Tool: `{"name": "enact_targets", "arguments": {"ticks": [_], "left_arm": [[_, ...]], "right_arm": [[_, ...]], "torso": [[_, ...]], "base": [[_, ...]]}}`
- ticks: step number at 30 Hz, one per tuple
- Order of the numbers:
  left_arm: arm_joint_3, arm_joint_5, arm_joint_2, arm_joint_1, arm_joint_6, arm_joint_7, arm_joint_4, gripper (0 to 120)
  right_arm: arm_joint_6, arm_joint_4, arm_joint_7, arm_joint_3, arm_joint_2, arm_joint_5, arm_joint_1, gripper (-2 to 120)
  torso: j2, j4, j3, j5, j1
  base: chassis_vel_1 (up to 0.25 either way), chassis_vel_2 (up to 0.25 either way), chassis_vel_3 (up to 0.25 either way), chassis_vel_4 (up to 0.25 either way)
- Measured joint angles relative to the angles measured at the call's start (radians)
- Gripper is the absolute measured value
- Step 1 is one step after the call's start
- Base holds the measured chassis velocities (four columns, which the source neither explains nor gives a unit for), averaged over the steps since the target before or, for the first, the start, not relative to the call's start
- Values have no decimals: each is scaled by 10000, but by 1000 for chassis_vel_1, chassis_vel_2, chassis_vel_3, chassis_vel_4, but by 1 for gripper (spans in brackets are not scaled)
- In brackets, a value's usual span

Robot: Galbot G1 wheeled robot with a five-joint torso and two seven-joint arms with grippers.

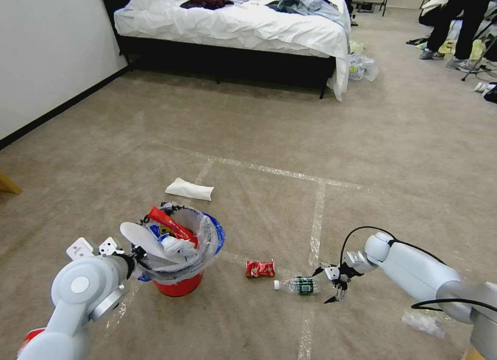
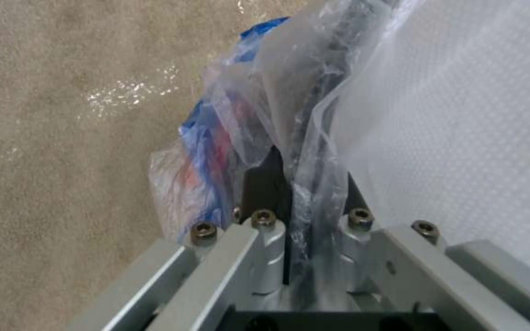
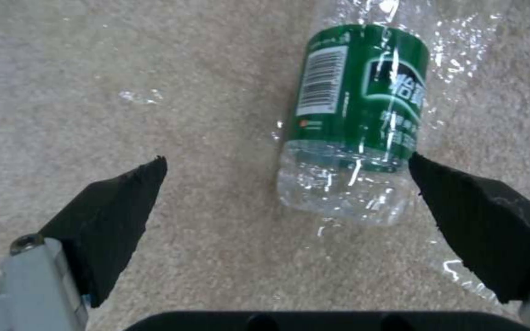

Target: Pick up the trash bin and place the garbage on the floor into it.

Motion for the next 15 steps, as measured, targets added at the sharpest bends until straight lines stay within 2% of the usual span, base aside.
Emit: {"name": "enact_targets", "arguments": {"ticks": [12, 15], "left_arm": [[-5, 79, -46, 32, 6, 50, 7, 4], [5, 97, -34, 37, 6, 54, 7, 4]], "right_arm": [[2, -591, 301, 95, 491, -194, -110, 100], [-28, -728, 348, 187, 624, -200, -121, 95]], "torso": [[0, -2, 0, 0, 0], [0, 0, 0, 1, 0]], "base": [[0, 0, 0, 0], [0, 0, 0, 0]]}}
